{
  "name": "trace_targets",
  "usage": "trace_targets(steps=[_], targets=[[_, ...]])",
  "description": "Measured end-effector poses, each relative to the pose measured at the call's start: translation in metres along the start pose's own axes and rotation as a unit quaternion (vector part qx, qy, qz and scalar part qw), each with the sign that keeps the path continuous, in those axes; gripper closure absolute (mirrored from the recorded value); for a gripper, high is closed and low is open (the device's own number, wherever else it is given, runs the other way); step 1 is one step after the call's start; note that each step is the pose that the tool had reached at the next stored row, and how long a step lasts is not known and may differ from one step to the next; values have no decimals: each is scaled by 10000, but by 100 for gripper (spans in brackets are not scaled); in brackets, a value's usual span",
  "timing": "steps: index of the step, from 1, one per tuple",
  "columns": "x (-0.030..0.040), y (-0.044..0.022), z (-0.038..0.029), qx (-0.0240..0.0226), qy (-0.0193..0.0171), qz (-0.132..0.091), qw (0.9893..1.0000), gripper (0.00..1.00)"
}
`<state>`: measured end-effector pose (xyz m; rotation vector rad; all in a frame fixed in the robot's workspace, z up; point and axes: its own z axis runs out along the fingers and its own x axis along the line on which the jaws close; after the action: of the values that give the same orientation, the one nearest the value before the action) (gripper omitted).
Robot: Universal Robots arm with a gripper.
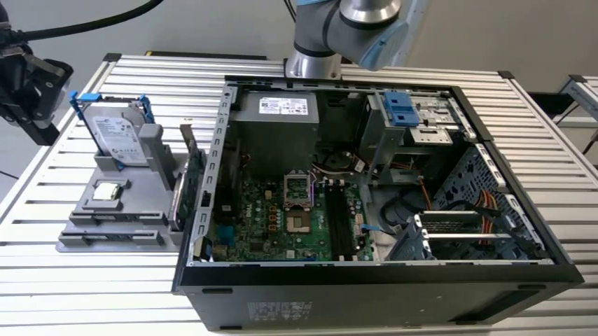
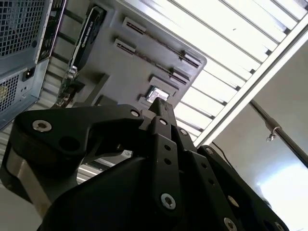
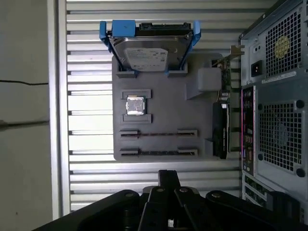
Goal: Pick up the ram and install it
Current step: 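Pick up the ram and move it above insertion slot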
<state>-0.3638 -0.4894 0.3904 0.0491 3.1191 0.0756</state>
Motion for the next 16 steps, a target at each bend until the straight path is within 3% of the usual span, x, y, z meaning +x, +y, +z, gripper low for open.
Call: trace_targets(steps=[16], targets=[[-2,-44,-1,-1,0,0,10000,100]])
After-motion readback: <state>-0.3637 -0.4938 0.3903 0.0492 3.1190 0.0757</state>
